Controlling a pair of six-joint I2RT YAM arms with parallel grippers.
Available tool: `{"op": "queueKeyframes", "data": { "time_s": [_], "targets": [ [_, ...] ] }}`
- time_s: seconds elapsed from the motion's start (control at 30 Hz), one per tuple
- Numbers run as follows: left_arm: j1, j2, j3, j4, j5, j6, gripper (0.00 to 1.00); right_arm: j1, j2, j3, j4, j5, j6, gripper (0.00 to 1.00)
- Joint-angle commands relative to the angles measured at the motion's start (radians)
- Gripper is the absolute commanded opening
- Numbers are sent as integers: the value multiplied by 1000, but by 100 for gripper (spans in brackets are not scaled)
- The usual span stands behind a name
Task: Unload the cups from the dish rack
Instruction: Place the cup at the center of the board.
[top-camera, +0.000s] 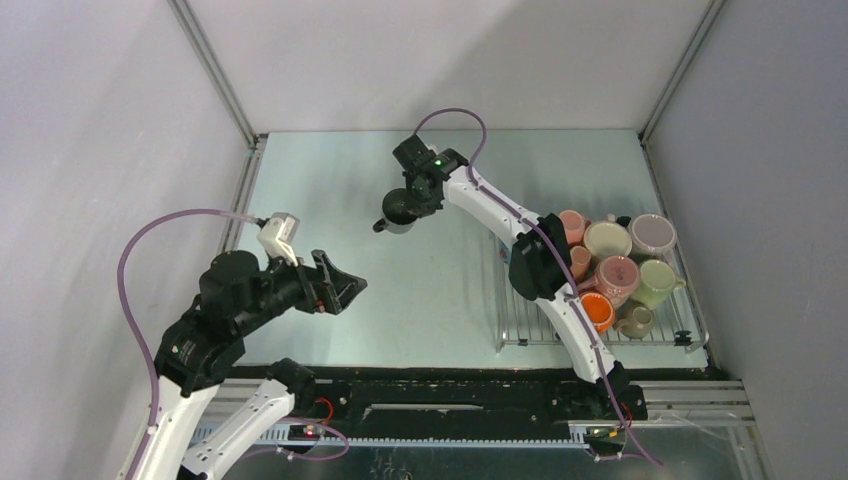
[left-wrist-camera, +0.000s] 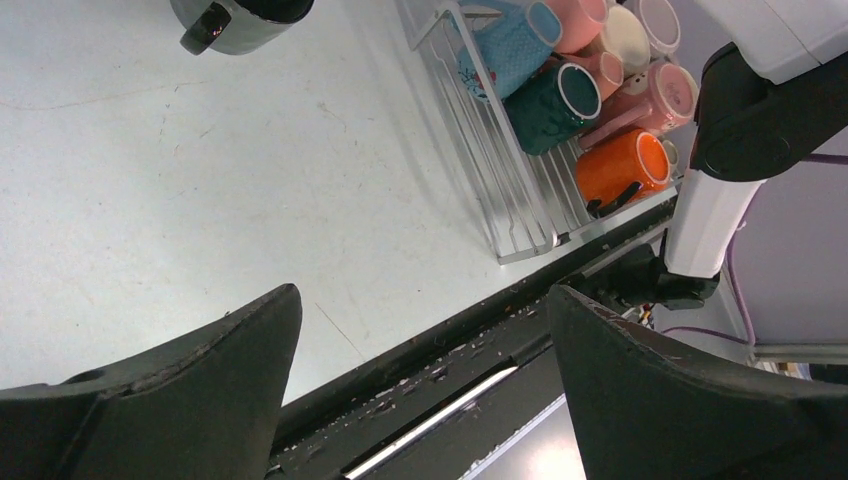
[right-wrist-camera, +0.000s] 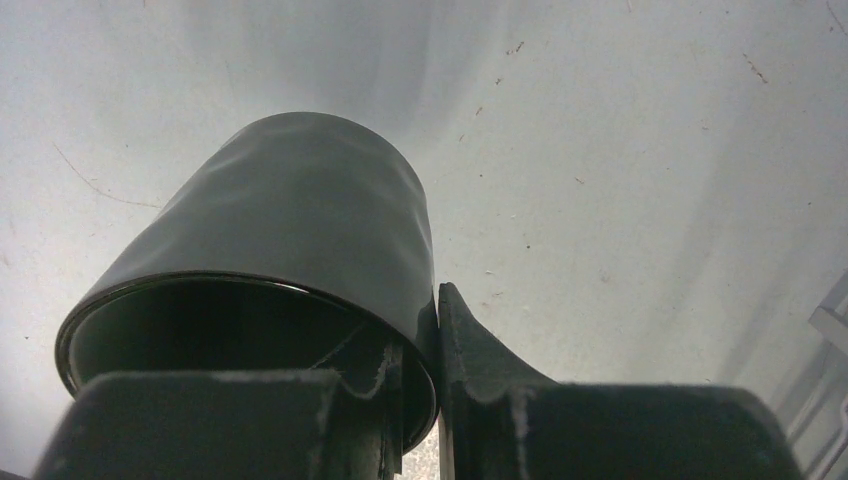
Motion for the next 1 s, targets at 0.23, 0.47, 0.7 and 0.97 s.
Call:
{"op": "queueKeyframes", "data": {
  "time_s": [0.23, 0.47, 0.7, 0.97],
  "targets": [
    [-4, 7, 5, -11, 22, 34, 100, 15, 49, 35, 19, 19, -12, 0],
    [-4, 9, -1, -15, 18, 36, 100, 14, 70, 36, 19, 29, -11, 4],
    [-4, 8, -2, -17, 6, 40, 100, 18, 52, 46, 27, 17, -14, 41],
    [-4, 9, 1, -15, -5, 45, 100, 19, 4, 81, 36, 6, -13, 60]
  ]
}}
